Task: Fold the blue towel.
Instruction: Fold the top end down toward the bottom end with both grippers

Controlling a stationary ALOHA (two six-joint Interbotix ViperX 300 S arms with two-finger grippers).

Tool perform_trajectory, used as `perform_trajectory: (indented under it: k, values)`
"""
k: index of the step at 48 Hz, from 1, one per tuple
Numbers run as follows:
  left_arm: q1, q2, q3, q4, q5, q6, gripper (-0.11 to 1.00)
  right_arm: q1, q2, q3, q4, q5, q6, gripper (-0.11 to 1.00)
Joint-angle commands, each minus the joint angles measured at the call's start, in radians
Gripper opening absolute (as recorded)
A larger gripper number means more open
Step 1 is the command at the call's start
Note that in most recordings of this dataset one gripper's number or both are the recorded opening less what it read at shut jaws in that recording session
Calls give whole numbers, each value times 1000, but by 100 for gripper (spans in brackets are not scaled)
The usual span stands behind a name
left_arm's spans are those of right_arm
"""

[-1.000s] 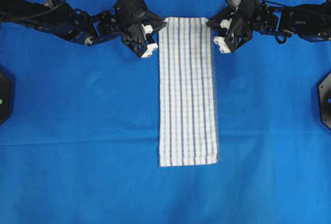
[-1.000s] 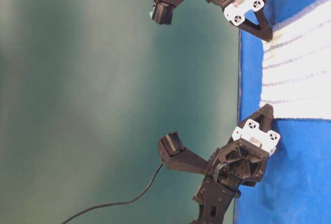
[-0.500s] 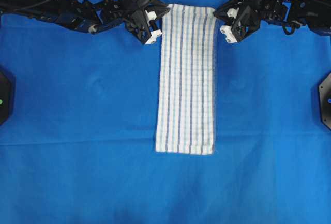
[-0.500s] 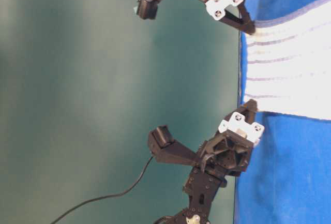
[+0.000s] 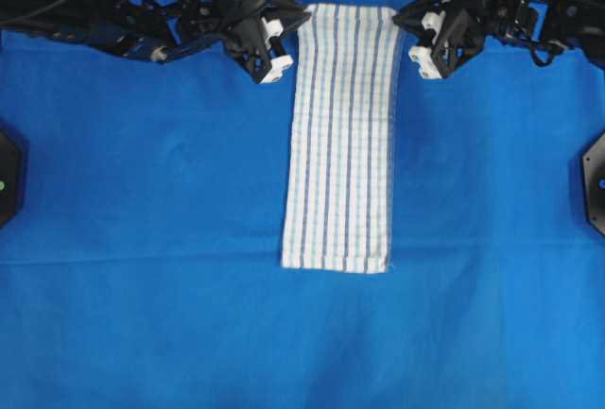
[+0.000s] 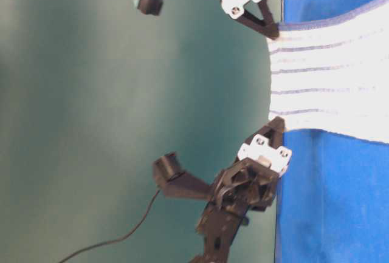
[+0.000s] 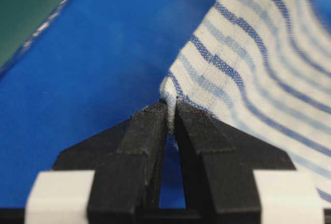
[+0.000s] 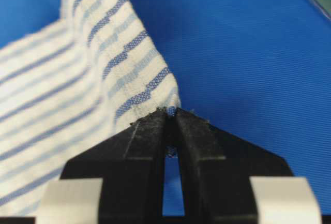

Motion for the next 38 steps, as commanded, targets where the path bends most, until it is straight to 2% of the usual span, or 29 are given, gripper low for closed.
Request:
perform_trajectory:
  k: [1, 7, 27, 38]
  values:
    - [-26, -71, 31, -2, -5, -2, 4, 35, -60, 9, 5, 11, 6, 8]
    - [-87, -110, 71, -2, -5, -9, 4, 103, -103, 34, 35, 34, 9, 8]
    - [-336, -181, 166, -9, -5, -23, 4, 402, -163, 78, 195, 115, 11, 8]
    - [-437, -245, 219, -11, -5, -137, 4, 566, -163, 81, 272, 133, 11, 8]
